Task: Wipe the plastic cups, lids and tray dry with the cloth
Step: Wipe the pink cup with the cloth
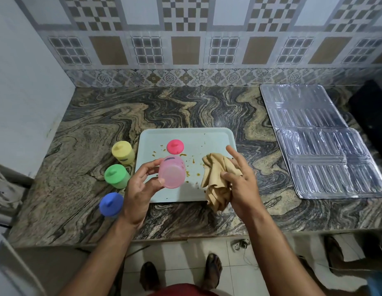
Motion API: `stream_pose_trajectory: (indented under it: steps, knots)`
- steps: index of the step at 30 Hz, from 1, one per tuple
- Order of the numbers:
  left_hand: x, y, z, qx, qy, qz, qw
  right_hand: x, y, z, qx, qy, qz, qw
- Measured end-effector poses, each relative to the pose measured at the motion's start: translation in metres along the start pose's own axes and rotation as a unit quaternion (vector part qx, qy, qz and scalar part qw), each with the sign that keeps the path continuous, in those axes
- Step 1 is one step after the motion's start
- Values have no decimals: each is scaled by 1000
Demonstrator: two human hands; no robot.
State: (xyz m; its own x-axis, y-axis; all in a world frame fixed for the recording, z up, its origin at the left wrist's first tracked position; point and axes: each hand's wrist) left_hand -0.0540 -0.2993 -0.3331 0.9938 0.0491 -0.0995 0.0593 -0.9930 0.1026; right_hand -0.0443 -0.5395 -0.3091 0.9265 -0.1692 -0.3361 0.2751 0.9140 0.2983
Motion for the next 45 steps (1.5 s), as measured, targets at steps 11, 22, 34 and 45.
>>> stream_pose_trajectory:
  steps: [11,22,34,45]
  knots:
    - [0,12,-30,84,18,223,971,3,1,2,-94,-58,-23,994]
    - [4,37,-43,203,-5,315,927,4,7,1,26,-30,50,998]
    - [4,40,-45,302,78,286,906,10,1,-8,-161,-92,13,983]
    - [10,30,-41,204,37,278,938,10,-5,-11,-24,-45,190,980]
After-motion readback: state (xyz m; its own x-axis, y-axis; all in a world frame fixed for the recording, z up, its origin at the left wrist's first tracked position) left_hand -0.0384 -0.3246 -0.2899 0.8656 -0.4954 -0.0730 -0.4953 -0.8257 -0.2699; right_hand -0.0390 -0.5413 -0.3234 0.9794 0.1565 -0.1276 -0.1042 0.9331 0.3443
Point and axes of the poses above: each hand's wrist, its own x-axis towards the middle knuckle, its own y-axis out of the palm, z = x × y, and after that the axes turned 5 degrees about x, right-handed
